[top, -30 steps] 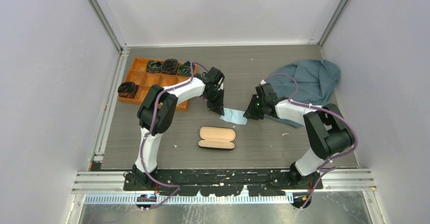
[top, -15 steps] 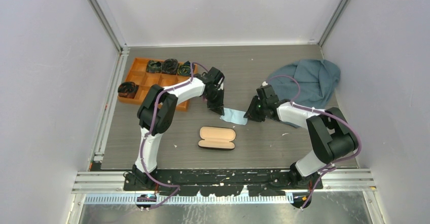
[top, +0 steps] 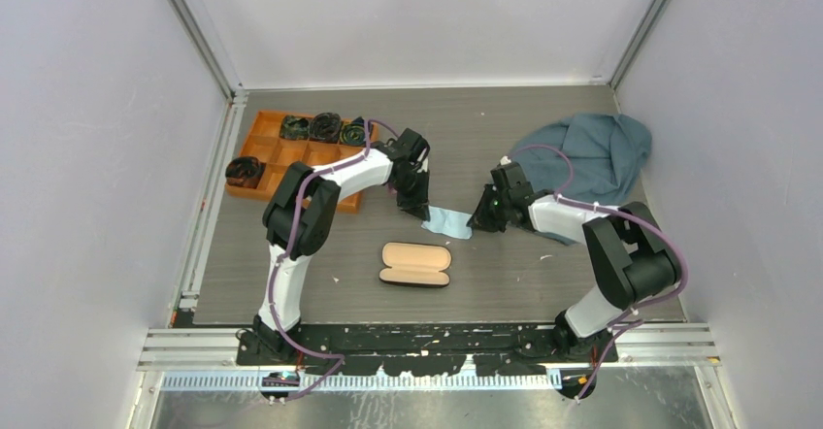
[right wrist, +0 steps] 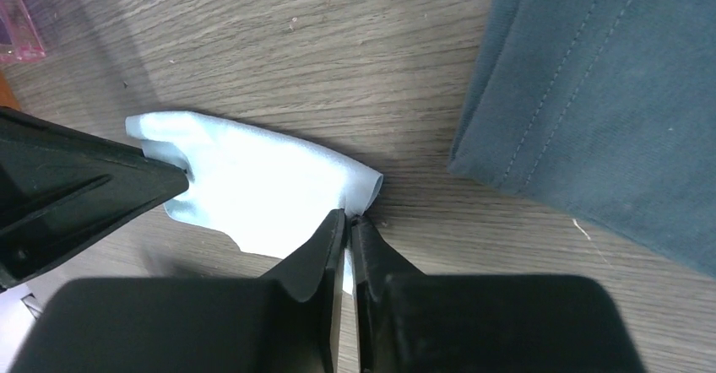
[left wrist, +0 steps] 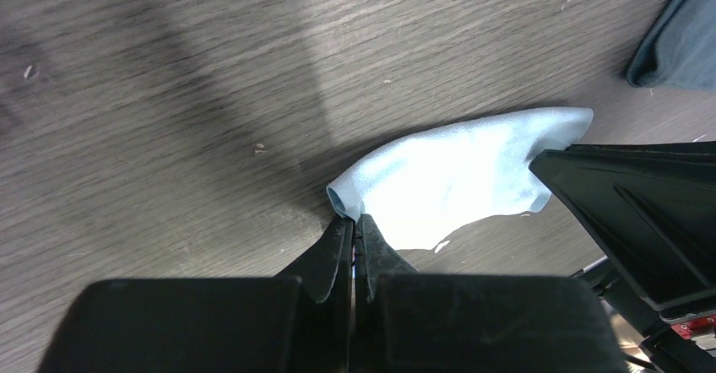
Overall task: Organize the sunglasses
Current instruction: Pick up the glasses cleaning cloth from the center of the board.
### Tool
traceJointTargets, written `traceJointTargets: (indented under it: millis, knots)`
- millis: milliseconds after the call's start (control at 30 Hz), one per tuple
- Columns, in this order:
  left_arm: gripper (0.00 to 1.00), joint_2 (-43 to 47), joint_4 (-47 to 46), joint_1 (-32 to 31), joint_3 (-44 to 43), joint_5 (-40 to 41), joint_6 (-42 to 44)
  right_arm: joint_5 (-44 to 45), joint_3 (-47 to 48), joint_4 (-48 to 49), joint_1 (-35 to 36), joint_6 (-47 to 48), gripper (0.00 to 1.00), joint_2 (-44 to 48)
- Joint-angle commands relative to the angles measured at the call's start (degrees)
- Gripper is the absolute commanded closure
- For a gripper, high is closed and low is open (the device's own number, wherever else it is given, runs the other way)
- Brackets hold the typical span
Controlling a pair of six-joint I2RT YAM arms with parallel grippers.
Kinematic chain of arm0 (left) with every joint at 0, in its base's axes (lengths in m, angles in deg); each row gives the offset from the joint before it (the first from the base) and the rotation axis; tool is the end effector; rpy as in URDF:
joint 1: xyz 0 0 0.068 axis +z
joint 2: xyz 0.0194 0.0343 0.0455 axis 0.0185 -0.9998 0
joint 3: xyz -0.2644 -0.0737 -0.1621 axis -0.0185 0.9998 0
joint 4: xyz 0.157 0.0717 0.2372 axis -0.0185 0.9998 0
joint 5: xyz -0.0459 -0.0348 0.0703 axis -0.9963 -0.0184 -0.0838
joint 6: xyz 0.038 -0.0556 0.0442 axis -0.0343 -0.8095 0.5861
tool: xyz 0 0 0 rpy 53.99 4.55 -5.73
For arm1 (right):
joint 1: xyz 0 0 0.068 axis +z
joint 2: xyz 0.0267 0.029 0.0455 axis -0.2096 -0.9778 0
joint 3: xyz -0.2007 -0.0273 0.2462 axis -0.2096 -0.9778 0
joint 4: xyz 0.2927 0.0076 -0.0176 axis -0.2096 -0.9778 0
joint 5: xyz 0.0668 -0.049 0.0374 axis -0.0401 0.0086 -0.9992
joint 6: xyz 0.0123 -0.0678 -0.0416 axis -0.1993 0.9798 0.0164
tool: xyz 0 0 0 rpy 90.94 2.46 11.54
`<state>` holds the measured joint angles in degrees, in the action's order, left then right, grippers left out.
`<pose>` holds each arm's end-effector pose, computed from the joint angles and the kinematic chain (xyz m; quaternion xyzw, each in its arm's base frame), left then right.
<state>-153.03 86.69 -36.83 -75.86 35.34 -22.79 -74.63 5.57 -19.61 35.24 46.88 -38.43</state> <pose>0.3925 -0.3102 0.1461 0.0415 0.9699 -0.2334 0.0554 0.3046 0.1412 0.1388 0.1410 0.9405 0.2216 0.2156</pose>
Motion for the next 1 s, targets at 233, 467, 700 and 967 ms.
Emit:
traceJointTargets:
  millis: [233, 467, 700, 967]
  knots:
    - [1.0, 4.36, -2.24, 0.09, 1.7, -0.87, -0.37, 1.12, 2.38, -2.77, 0.16, 0.84, 0.99, 3.02]
    - [1.0, 8.24, -3.42, 0.06, 3.04, -0.9, -1.3, 0.53, 3.28, -4.18, 0.16, 1.21, 1.0, 6.62]
    - [0.99, 10.46, -4.49, 0.07, 4.24, -1.26, -1.87, -0.47, 3.51, -4.22, 0.3, 0.98, 0.99, 7.56]
    - [1.0, 14.33, -3.25, 0.08, 4.46, -0.74, -1.78, -1.01, 5.47, -7.17, 0.63, 1.19, 1.0, 11.82]
